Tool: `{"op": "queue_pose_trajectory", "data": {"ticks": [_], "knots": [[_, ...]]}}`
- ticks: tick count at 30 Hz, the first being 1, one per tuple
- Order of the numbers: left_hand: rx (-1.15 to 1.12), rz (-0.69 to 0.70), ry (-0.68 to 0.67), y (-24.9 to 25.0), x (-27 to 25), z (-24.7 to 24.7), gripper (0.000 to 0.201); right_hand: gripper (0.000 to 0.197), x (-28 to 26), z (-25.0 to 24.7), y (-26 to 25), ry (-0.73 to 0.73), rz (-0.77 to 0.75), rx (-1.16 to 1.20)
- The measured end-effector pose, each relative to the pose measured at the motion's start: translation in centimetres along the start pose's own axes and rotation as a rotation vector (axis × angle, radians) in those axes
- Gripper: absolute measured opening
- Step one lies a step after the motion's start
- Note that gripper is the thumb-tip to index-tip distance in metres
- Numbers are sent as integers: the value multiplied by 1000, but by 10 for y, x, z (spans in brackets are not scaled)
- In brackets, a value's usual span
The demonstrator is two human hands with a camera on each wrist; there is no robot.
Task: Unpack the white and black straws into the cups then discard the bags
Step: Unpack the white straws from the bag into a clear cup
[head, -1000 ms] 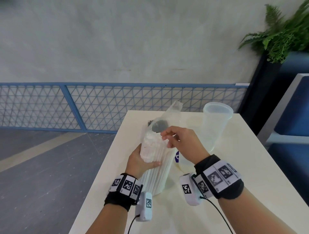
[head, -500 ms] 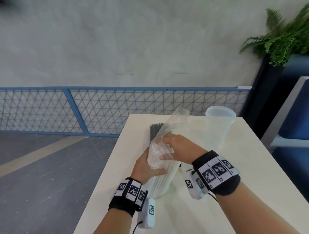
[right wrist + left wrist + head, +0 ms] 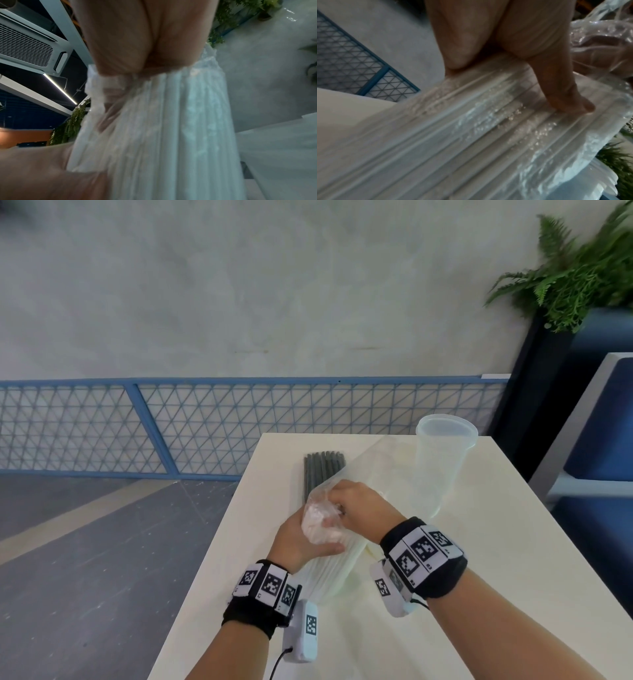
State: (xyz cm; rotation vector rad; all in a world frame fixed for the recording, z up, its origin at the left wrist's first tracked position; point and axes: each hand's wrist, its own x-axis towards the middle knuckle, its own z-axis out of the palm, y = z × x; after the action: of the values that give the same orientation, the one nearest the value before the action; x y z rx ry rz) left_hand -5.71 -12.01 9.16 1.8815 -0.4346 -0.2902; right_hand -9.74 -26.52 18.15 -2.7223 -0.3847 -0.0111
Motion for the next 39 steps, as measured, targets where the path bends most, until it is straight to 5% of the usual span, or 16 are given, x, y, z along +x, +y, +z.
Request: {"op": "queue_pose_trajectory", "data": {"ticks": [6, 10, 14, 21, 31, 34, 39], "knots": [[-52, -35, 32, 0, 0, -1, 56, 20, 1, 7, 4, 134, -52, 170], [-94, -51, 66, -5, -2, -4, 54, 32, 5, 9, 8, 253, -31, 237], [-111, -13, 44, -4, -3, -2, 51, 40, 10, 14, 6, 110, -21, 79], [-84, -26, 8, 2, 1, -4, 45, 30, 13, 13, 3, 218, 117, 171], [-175, -108, -25, 3, 0, -7, 39, 14, 5, -13, 4, 426, 76, 396], [-197, -105, -13, 2, -1, -7, 38, 24, 3, -10, 2, 528, 83, 492], [-219, -62, -14, 2, -6, -7, 36, 51, 2, 23, -6, 621, 330, 626]]}}
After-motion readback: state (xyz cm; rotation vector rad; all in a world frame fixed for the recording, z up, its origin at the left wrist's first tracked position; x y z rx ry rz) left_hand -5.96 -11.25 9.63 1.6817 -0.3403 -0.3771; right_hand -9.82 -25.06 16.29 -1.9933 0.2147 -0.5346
